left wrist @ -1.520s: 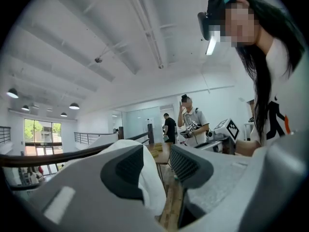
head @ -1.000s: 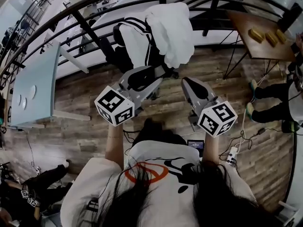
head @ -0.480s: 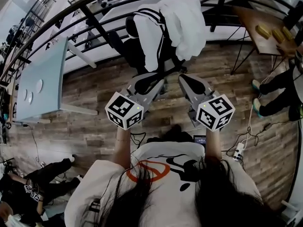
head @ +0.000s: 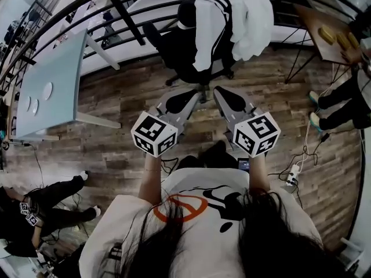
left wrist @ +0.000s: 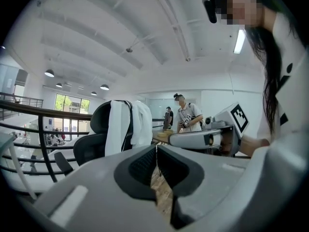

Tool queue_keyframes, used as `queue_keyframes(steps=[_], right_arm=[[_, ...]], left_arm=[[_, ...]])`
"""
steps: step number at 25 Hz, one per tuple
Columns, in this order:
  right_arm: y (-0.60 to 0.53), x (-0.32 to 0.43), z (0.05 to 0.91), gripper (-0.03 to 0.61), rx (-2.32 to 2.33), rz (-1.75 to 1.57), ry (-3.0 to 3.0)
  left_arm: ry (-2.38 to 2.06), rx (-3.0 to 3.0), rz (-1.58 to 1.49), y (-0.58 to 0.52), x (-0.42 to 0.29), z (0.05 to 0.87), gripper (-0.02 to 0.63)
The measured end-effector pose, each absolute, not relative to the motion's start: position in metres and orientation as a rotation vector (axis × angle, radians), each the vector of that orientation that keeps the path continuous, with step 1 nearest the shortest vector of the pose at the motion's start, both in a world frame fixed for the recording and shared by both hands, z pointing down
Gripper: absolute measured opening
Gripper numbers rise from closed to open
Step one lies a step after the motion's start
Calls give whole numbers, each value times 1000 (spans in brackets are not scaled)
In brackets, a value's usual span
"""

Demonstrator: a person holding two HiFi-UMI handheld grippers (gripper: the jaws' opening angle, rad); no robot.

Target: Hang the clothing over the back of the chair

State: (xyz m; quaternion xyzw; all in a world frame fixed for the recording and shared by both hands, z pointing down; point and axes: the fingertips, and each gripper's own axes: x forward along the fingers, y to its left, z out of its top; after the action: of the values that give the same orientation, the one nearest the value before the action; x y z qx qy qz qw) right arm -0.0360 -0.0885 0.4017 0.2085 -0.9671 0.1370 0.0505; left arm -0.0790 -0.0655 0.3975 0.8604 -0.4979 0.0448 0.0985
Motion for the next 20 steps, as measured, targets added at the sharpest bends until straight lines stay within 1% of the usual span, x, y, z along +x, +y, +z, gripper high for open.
queue_keyframes(steps=[8,20], right_arm=[[-25,-65,414,9,662,446,-2924],[36,-75,437,11,717,498,-2858]], left_arm=[[-1439,2539,146,-8,-107,417,110],[-1360,2554,152,49,-109,437,111]])
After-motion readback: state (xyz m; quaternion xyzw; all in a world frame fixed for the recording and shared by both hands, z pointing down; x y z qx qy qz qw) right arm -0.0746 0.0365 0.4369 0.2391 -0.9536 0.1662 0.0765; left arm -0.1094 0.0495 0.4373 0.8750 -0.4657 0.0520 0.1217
